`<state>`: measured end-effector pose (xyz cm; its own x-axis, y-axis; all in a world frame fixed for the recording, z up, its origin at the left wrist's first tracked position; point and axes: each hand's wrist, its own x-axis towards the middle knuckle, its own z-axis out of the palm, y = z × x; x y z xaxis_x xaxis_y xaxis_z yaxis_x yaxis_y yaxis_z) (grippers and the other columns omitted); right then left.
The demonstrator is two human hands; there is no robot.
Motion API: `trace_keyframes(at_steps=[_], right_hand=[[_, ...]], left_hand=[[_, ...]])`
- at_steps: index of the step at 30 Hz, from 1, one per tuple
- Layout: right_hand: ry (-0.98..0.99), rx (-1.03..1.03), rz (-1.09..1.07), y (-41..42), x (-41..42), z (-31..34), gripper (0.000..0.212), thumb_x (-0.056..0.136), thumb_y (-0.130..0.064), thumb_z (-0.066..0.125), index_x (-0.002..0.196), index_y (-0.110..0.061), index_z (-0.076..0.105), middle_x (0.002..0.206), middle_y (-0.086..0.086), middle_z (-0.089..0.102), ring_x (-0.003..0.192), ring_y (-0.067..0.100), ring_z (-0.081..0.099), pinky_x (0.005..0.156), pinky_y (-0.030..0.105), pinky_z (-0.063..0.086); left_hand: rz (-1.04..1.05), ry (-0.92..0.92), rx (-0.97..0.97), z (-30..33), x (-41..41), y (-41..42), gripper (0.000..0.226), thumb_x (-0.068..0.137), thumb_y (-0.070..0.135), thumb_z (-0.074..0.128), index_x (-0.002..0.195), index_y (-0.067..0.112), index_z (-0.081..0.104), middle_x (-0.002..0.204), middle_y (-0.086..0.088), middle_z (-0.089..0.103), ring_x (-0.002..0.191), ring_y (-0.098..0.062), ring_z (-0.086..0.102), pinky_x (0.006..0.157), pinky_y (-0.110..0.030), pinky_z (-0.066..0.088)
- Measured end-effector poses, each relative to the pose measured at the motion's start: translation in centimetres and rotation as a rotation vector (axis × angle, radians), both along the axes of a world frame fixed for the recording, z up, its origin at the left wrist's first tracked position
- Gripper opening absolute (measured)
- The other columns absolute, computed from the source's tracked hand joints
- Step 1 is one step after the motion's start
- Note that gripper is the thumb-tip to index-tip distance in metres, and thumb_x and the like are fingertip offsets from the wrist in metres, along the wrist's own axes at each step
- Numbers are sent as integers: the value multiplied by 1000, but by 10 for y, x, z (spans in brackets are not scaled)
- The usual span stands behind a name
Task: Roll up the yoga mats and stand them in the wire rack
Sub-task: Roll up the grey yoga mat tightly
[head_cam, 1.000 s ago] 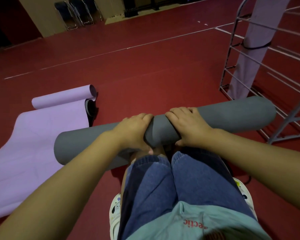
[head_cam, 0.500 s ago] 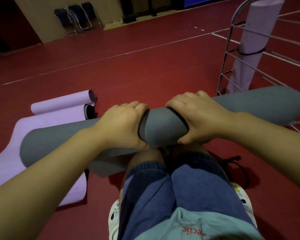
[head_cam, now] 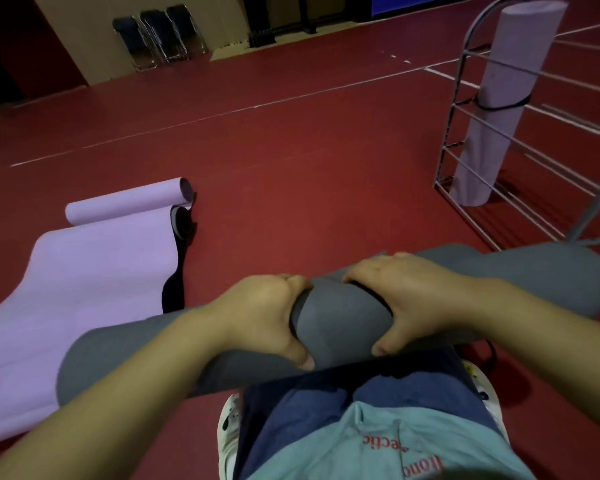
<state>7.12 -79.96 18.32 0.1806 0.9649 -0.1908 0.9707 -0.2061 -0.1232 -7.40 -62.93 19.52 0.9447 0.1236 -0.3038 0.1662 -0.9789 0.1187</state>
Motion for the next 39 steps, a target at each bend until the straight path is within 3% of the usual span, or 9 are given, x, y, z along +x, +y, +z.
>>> trace_keyframes(at_steps=[7, 10, 12, 18, 24, 27, 30, 35, 39], right_hand=[[189, -112, -28, 25, 26, 5, 87, 53, -61, 80, 128, -34, 45, 120, -12, 56, 105, 11, 54, 91, 35, 48], [174, -142, -37, 31, 34, 8, 96, 53, -65, 78, 137, -38, 39, 137, -16, 47, 127, 12, 44, 105, 37, 40], [59, -51, -9, 32, 31, 13, 100, 57, -64, 76, 143, -36, 34, 149, -18, 33, 139, 10, 28, 115, 39, 25], [246, 207, -43, 28, 14, 6, 70, 64, -46, 81, 129, -34, 57, 129, -16, 55, 117, 3, 50, 101, 27, 40], [364, 190, -95, 34, 28, 2, 62, 66, -41, 82, 124, -36, 61, 124, -19, 58, 112, 0, 52, 98, 22, 41], [429, 140, -115, 42, 38, 2, 58, 69, -38, 82, 123, -35, 61, 119, -22, 57, 107, -4, 51, 87, 11, 38], [482, 82, -124, 49, 47, 4, 55, 71, -35, 81, 122, -35, 62, 117, -22, 59, 107, -3, 54, 79, 4, 37], [549, 30, -148, 57, 53, 7, 51, 73, -36, 79, 122, -35, 62, 118, -21, 62, 109, 0, 56, 95, 18, 41], [460, 108, -203, 49, 44, 4, 49, 75, -37, 77, 122, -32, 63, 121, -16, 62, 109, 0, 55, 93, 17, 39]], left_hand=[[54, 155, -242, -1, 29, 31, 71, 53, 52, 87, 113, 32, 55, 102, 15, 61, 92, -7, 58, 83, -26, 49], [94, 209, -348, -3, 40, 44, 61, 54, 46, 88, 106, 34, 60, 100, 17, 65, 93, -4, 61, 86, -29, 52], [113, 251, -375, -2, 45, 51, 64, 52, 46, 88, 108, 33, 61, 102, 15, 67, 95, -6, 62, 89, -33, 53], [175, 350, -491, 0, 54, 56, 72, 47, 46, 88, 112, 30, 63, 105, 8, 71, 97, -15, 68, 90, -45, 54], [110, 179, -221, 13, 42, 52, 80, 49, 64, 81, 120, 33, 61, 112, 16, 65, 103, -6, 60, 94, -35, 50], [34, -28, -42, 25, 27, 34, 62, 63, 49, 81, 119, 28, 63, 114, 12, 63, 104, -8, 57, 92, -30, 46], [-8, -159, -20, 29, 16, 18, 56, 64, 45, 81, 115, 25, 65, 106, 6, 63, 97, -13, 57, 85, -33, 47], [-28, -193, 66, 7, 17, 9, 60, 65, 49, 79, 115, 18, 64, 105, 0, 60, 101, -20, 54, 84, -36, 45], [22, -247, 113, -6, 22, 10, 55, 70, 41, 76, 119, 20, 63, 106, 0, 60, 101, -22, 56, 82, -35, 46]])
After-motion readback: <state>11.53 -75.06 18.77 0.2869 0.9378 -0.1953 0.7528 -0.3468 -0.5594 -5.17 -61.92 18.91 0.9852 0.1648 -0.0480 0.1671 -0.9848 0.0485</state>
